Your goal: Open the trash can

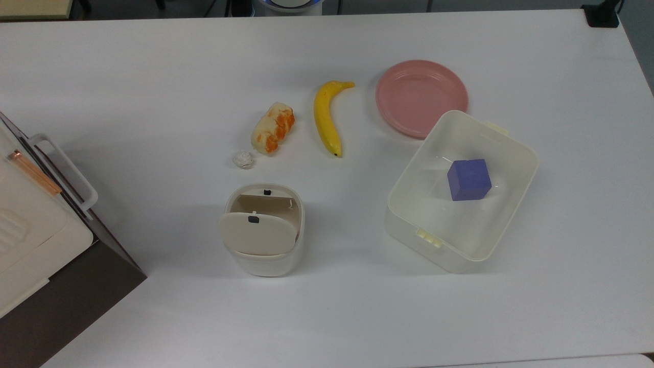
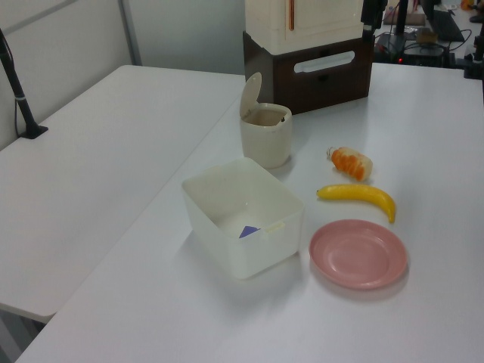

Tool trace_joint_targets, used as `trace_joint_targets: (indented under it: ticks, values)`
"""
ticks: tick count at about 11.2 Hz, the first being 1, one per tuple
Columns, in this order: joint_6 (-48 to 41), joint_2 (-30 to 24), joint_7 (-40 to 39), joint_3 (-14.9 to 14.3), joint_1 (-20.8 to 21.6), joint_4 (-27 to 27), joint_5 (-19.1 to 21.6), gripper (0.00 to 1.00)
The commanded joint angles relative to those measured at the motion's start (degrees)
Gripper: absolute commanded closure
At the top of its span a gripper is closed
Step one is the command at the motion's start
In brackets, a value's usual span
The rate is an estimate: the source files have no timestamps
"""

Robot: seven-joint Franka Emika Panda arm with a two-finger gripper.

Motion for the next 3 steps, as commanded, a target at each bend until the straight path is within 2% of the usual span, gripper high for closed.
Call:
trace_joint_targets:
  ticks: [1,3]
  values:
    - [1.71,-1.07,-0.36,-0.69,-0.47,-1.46,0.74,0.0]
    - [1.62,-1.07,-0.36,-0.69,-0.21,-1.46,0.74,0.0]
